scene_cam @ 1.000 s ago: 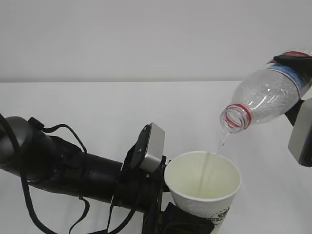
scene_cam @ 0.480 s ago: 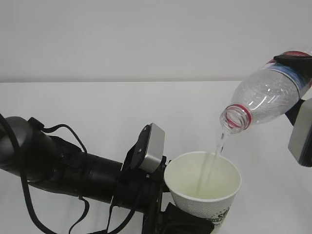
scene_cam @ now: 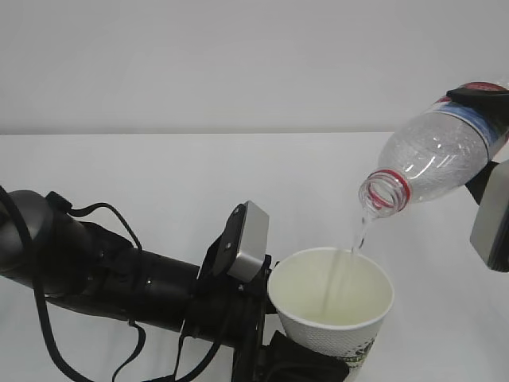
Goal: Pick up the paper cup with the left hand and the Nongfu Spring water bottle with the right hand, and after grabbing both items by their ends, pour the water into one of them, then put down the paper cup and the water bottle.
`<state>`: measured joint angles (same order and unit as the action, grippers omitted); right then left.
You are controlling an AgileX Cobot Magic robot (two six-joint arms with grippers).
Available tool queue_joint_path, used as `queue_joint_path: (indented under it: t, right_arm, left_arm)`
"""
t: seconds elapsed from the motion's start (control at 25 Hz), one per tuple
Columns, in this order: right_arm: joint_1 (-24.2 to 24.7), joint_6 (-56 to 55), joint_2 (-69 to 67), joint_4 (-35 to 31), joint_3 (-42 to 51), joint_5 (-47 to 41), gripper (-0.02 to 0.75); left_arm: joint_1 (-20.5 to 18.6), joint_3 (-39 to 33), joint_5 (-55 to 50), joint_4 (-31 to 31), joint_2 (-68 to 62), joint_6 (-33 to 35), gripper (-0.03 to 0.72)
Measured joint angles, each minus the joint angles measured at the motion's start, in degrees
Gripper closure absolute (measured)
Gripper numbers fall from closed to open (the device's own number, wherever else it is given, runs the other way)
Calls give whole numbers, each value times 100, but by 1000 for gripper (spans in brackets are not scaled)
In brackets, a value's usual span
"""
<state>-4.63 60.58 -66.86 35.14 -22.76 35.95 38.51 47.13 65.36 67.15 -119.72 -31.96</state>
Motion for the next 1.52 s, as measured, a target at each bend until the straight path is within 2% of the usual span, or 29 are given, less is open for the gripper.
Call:
queue_joint_path:
  t: [1.52]
  right_arm:
    - [0, 85, 0, -68, 0, 12, 279]
  left_arm:
    - [0, 0, -20, 0, 0, 0, 175]
